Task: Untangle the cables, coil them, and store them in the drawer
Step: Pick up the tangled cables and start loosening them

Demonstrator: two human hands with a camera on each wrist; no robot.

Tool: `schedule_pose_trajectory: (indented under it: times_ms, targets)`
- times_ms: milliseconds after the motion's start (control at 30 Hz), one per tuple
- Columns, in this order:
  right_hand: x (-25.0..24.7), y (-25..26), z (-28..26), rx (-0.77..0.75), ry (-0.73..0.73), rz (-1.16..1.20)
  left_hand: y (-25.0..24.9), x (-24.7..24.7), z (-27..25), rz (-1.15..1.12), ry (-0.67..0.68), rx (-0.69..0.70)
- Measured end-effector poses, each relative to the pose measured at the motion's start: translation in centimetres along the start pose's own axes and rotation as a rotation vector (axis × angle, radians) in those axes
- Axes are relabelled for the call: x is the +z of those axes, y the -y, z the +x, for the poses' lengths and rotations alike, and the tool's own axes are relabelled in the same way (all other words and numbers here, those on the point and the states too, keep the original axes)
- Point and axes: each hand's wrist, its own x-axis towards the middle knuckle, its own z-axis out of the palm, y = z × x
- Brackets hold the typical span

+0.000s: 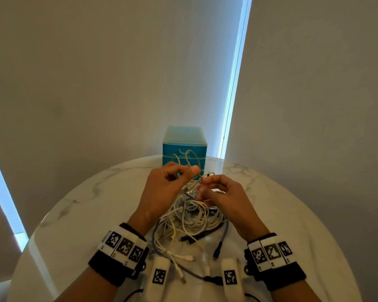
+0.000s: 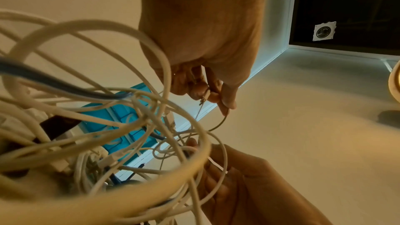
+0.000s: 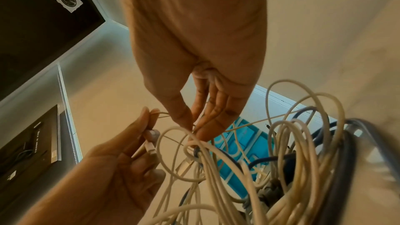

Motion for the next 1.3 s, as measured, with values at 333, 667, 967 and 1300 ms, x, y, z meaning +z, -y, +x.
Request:
schedule_pose_trajectory:
  times_ms: [333, 667, 967, 1300]
  targets:
    - [-1.9, 1.1, 0.2, -0.193, -0.37, -0.084, 1.5, -0.8, 0.5, 0.447, 0.099, -0.043]
    - [-4.0, 2.0, 0.5, -0.162, -0.454, -0.071, 3.0, -3.0, 1.5, 0.379, 0.089, -0.162]
    - [0.0, 3.9, -1.7, -0.361, -0.044, -0.043, 0.0, -1.3, 0.7, 0.331, 0.234, 0.021]
    - [-0.1, 3.9, -1.5, -0.379, -0.073, -0.074, 0.0, -0.6, 0.7, 0.341, 0.176, 0.166]
